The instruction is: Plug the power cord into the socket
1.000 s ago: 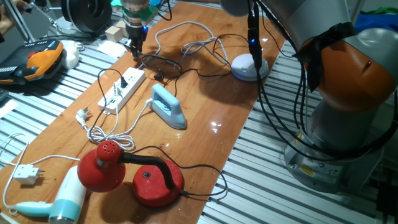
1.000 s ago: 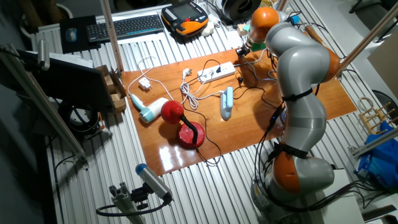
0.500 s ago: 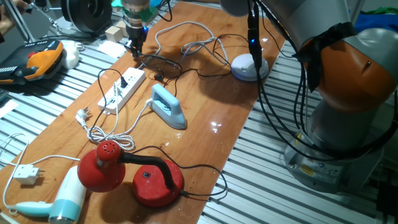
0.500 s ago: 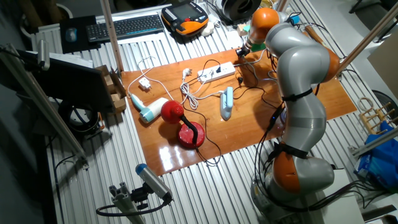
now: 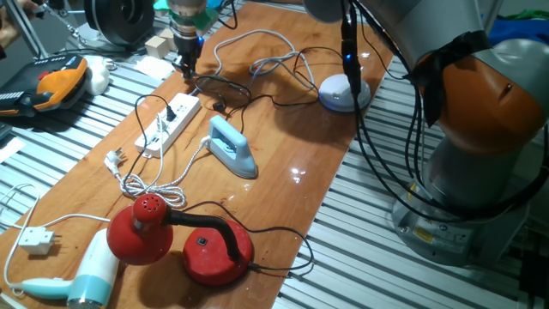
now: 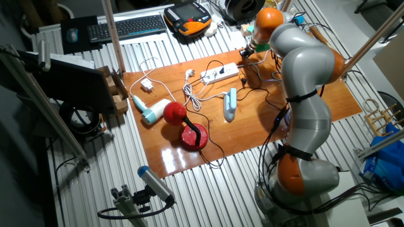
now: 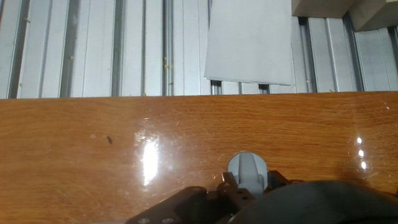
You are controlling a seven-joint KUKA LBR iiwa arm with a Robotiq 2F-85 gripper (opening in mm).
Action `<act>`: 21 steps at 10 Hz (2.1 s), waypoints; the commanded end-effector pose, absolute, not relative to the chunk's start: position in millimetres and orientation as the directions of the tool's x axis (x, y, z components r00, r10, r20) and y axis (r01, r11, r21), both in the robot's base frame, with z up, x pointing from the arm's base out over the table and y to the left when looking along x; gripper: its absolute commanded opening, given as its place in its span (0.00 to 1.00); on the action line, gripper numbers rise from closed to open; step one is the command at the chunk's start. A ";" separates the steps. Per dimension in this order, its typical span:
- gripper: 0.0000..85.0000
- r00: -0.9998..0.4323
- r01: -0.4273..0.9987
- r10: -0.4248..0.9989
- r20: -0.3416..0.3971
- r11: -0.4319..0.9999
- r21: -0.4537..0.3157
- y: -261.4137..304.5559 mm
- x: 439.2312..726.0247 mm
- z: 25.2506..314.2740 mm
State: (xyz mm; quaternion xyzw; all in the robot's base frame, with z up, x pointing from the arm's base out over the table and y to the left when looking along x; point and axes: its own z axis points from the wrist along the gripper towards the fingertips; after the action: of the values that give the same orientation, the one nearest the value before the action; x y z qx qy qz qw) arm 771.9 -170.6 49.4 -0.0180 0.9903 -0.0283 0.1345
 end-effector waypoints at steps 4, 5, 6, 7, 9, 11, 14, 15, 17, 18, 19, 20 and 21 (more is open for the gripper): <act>0.00 -0.968 -0.006 -0.020 -0.250 0.999 -0.053 -171.0 771.9 63.6; 0.00 -0.970 -0.006 -0.018 -0.243 0.999 -0.050 -171.3 772.1 71.6; 0.00 -0.973 -0.007 -0.017 -0.230 0.999 -0.047 -169.4 771.1 80.0; 0.00 -0.977 -0.001 -0.010 -0.212 0.999 -0.047 -165.2 768.3 87.2; 0.00 -0.983 0.033 0.025 -0.183 0.999 -0.039 -152.3 757.3 97.5; 0.00 -0.985 0.055 0.048 -0.165 0.998 -0.041 -140.0 747.1 107.2; 0.00 -0.987 0.072 0.066 -0.144 0.997 -0.037 -137.6 738.9 130.7; 0.00 -0.987 0.077 0.071 -0.141 0.996 -0.036 -135.3 736.5 133.8; 0.00 -0.986 0.097 0.093 -0.136 0.995 -0.020 -133.2 727.7 142.5; 0.00 -0.987 0.101 0.098 -0.130 0.995 -0.017 -135.0 723.7 153.0; 0.00 -0.987 0.103 0.100 -0.128 0.995 -0.019 -136.3 719.6 161.1; 0.00 -0.987 0.103 0.100 -0.128 0.995 -0.019 -137.7 716.2 166.3; 0.00 -0.988 0.104 0.103 -0.118 0.995 -0.007 -138.6 712.9 170.8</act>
State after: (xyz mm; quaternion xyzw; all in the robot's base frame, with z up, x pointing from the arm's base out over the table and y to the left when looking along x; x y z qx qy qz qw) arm 712.2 -138.4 170.8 0.0520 0.9969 -0.0070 0.0586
